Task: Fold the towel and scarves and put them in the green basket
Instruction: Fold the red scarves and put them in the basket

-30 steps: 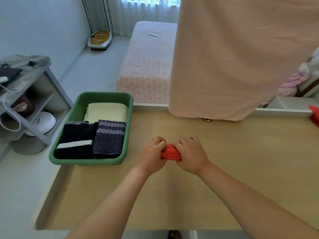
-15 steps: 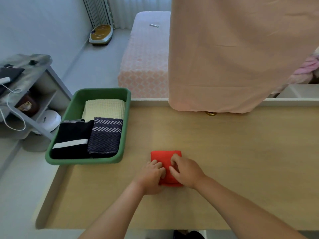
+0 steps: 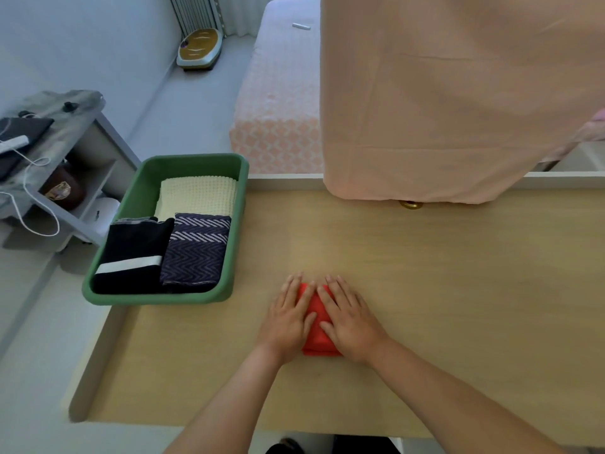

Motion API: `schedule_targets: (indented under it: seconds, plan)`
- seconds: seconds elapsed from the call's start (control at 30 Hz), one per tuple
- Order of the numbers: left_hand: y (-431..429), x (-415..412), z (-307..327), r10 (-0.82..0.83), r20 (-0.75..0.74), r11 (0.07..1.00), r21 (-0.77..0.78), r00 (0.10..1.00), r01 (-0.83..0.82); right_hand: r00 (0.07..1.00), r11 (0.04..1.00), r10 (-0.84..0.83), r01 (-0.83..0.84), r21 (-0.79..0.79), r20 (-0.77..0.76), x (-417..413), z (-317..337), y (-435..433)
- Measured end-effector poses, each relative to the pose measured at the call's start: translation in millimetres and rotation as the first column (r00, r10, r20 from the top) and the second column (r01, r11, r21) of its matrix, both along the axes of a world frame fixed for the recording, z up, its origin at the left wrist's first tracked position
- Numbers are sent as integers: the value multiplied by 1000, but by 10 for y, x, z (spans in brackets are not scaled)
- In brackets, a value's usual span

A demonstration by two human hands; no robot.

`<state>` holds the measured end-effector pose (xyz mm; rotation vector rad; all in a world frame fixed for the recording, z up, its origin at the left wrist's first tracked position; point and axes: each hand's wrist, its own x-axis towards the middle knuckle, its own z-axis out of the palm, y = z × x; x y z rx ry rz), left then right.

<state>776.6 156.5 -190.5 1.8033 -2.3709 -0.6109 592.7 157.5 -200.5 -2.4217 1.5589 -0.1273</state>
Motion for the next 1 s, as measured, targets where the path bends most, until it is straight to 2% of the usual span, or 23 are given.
schedule_targets:
  seconds: [0.13,0.2,0.37,0.47,0.57,0.67,0.77,0.87,0.93,1.0]
  plan:
    - [110,51,-21,335,36,935,108,941,-337,998,998,55,-55,1,20,-73,-54,-1]
    - [83,57,42,396,71,911,98,916,-401,998,999,48,-49,14,37,-82,-48,-8]
    - [-97,46,107,317,21,938,143,948,-316,995,999,34,-35,14,96,-192,-57,-25]
    - [-93,-31,137,375,-134,921,166,917,-352,994,999,-8,4,32,113,-230,-33,-3]
    - [-19,-94,241,391,-377,911,286,840,-296,994,997,-20,12,70,109,-230,74,-34]
    - [15,-135,450,353,-457,929,277,816,-247,994,997,-17,8,77,108,-194,267,-153]
    - [-78,-92,712,354,-517,935,207,779,-288,972,995,-66,48,85,226,-92,528,-309]
    - [-245,70,1005,350,-621,928,128,701,-349,893,987,-140,95,127,427,94,816,-485]
    - [-380,224,1217,373,-691,903,116,619,-414,819,982,-178,110,154,546,272,1011,-597]
    - [-541,413,1407,434,-738,859,167,517,-483,756,978,-192,94,187,626,495,1183,-704]
